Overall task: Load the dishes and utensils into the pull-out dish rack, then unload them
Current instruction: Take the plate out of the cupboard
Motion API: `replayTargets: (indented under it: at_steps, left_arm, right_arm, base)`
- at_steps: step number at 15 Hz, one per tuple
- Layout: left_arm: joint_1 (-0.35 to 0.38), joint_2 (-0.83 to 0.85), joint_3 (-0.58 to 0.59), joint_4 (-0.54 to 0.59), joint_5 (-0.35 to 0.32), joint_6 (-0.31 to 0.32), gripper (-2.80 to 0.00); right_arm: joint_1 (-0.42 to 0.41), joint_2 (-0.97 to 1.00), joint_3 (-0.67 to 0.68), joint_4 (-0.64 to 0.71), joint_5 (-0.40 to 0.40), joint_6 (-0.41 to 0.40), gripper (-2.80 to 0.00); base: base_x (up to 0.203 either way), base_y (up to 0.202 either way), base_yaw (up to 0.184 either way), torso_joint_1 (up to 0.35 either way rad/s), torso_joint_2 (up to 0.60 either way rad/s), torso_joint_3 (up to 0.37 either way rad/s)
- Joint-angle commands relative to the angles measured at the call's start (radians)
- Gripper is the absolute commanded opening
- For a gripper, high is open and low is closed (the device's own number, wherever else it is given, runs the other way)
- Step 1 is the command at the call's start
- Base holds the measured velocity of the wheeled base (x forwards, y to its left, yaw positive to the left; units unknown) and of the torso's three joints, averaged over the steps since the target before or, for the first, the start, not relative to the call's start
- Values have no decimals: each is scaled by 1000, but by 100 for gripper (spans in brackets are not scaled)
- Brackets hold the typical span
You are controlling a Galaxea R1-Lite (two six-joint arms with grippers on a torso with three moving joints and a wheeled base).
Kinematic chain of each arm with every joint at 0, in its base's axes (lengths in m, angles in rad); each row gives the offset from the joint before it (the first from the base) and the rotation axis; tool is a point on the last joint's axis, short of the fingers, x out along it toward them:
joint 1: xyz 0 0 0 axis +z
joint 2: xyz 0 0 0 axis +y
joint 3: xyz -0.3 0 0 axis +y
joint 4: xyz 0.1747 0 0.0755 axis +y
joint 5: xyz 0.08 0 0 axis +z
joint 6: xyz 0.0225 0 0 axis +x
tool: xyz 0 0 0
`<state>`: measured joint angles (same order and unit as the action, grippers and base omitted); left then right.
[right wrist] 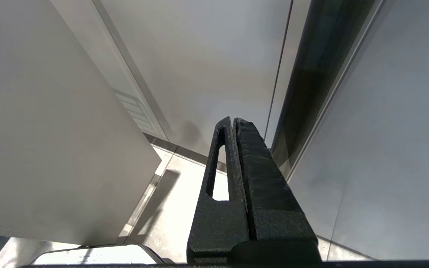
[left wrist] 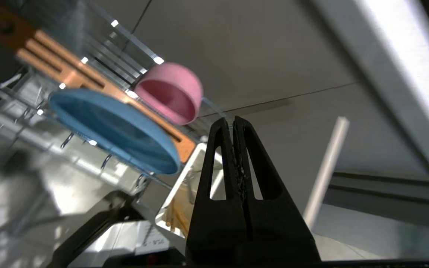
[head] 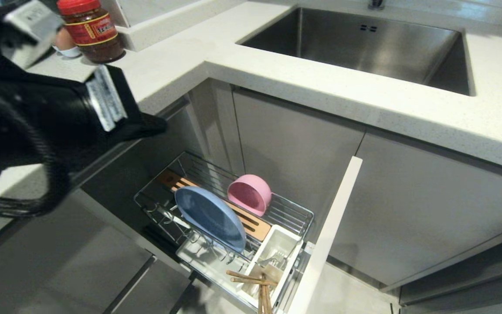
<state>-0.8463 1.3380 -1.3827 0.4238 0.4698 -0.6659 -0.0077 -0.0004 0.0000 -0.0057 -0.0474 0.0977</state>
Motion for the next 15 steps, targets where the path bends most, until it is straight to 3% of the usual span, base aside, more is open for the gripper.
replayTargets:
  at_steps: [1, 10, 15]
  left_arm:
    - [-46, 129, 19, 4, 73, -44, 0]
    - [-50, 368, 35, 1, 249, -232, 0]
    - [-29, 491, 35, 2, 264, -295, 0]
  right_arm:
    - [0, -4, 1, 0, 0, 1, -280]
    - [0, -4, 0, 0, 0, 1, -280]
    - [0, -4, 0, 0, 0, 1, -280]
  base:
    - [0, 0, 0, 0, 0, 0]
    - [0, 0, 0, 0, 0, 0]
    - [0, 0, 0, 0, 0, 0]
